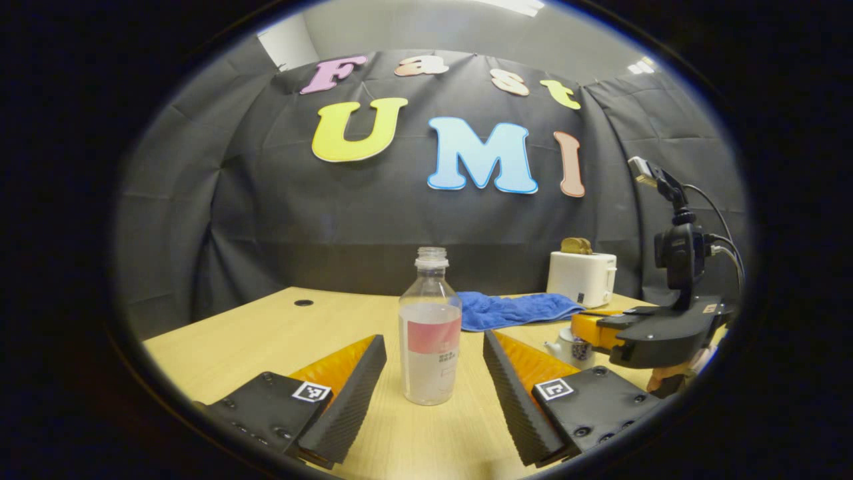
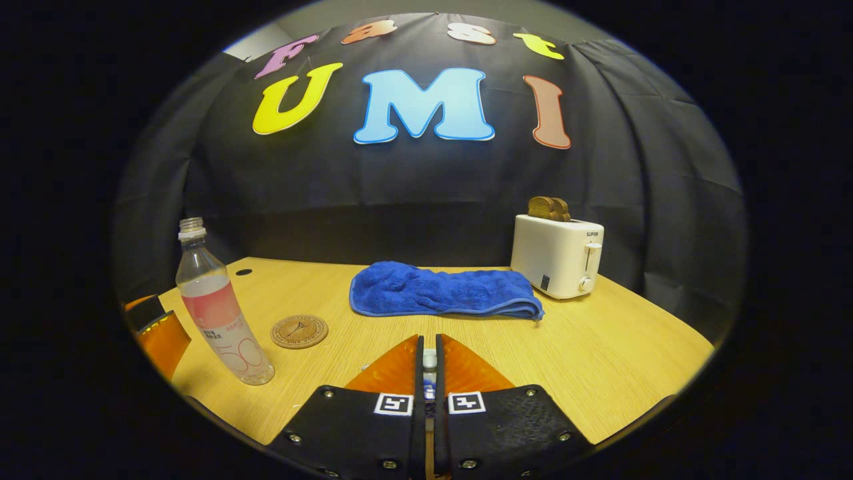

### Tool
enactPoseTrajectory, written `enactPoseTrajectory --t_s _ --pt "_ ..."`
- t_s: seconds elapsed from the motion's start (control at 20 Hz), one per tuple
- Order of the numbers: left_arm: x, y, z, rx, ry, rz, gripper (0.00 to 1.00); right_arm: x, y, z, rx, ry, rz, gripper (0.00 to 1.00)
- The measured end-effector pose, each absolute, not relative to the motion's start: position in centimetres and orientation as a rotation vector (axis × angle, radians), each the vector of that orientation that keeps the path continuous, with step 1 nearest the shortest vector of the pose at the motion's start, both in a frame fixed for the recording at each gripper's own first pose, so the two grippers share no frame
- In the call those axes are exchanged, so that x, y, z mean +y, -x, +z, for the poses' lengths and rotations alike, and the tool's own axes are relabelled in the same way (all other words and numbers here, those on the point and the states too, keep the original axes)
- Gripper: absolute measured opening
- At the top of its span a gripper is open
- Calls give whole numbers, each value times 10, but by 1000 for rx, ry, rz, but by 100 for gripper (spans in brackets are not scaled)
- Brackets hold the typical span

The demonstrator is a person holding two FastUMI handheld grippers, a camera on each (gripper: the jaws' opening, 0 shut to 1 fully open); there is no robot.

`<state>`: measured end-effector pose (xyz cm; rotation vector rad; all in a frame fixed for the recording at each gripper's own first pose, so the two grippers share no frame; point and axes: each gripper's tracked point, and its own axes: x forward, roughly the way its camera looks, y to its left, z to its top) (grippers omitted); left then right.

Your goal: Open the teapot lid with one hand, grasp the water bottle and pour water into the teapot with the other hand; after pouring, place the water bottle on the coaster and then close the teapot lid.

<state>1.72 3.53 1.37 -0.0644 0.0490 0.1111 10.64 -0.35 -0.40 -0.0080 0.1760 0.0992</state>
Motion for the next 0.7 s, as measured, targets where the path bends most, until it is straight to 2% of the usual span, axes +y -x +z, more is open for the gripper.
enactPoseTrajectory --t_s 0.35,0.7 --pt "38 -27 7 76 41 108 100 -5 -100 27 83 9 97 5" --pt "45 -57 -11 132 13 109 100 -49 -94 51 -5 30 7 5"
